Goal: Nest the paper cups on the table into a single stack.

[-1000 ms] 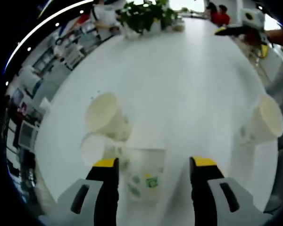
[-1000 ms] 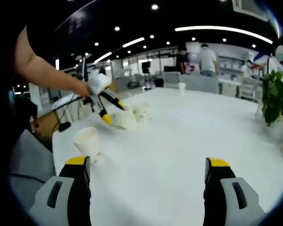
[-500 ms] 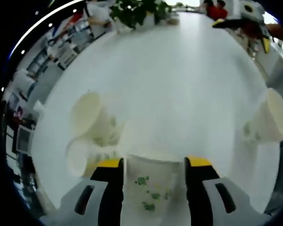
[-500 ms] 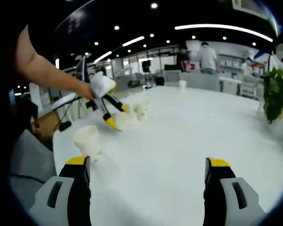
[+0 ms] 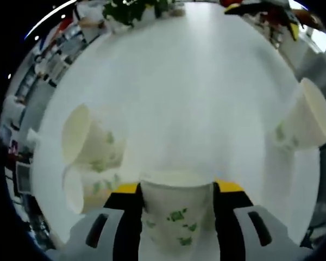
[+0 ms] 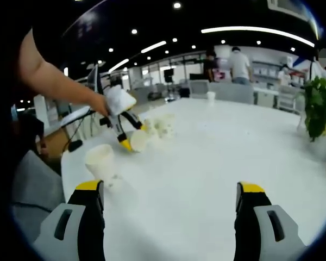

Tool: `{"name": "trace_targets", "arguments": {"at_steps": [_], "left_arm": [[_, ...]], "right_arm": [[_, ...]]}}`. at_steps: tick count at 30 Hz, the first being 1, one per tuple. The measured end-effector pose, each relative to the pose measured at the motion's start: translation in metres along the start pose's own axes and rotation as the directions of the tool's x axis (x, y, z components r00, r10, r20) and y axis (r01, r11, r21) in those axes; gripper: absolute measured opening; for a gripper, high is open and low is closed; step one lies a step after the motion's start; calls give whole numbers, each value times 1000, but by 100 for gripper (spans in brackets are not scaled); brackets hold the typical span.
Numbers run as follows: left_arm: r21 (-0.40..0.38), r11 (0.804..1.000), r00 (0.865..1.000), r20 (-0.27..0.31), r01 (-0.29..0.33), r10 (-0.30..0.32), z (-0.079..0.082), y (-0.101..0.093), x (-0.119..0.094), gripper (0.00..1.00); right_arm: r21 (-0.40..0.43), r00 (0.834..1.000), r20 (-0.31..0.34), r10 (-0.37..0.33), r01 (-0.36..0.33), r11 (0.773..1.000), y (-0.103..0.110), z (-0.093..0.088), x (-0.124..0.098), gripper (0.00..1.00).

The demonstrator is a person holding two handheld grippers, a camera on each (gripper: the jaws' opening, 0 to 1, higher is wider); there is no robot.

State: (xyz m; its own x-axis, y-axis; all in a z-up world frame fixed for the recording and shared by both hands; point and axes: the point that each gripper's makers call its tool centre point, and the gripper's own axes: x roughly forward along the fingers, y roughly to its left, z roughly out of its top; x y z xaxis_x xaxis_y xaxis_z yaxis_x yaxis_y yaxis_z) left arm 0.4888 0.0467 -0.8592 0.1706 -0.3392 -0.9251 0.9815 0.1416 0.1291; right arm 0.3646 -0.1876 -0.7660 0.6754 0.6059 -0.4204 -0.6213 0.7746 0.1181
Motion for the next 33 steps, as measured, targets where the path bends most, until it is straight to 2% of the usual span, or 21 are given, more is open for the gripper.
{"name": "trace_targets", "arguments": {"at_steps": [5,7,18,22,23,27,30,33], "left_arm": [[3,1000,1000,-2,-11,11,1,2,0,43],[-20,1000,1000,7,-13,13,2,3,-3,42],[-59,998,998,49,-24,27,5,7,-10,40],[-101,995,995,94,-22,32,11,8,-14,40],[-106,994,990,133,-29,43,17,9,-17,40],[-170,985,984,172,-25,55,21,14,-21,40],[-225,974,972,221,-26,77,28,20,-28,40],[-228,973,962,255,-36,95,33,23,-35,40]], "right_arm": [[-3,1000,1,4,-4,1000,3,1,0,100],[-7,1000,4,5,-5,1000,3,3,0,100],[-9,1000,10,-2,2,1000,3,6,-1,100],[-8,1000,15,-7,7,1000,2,7,-2,100],[-6,1000,17,-9,9,1000,1,7,-2,100],[-11,1000,15,-6,6,1000,3,7,-3,100],[-10,1000,16,-7,7,1000,4,8,-2,100],[-13,1000,16,-6,6,1000,5,10,-2,100]]}}
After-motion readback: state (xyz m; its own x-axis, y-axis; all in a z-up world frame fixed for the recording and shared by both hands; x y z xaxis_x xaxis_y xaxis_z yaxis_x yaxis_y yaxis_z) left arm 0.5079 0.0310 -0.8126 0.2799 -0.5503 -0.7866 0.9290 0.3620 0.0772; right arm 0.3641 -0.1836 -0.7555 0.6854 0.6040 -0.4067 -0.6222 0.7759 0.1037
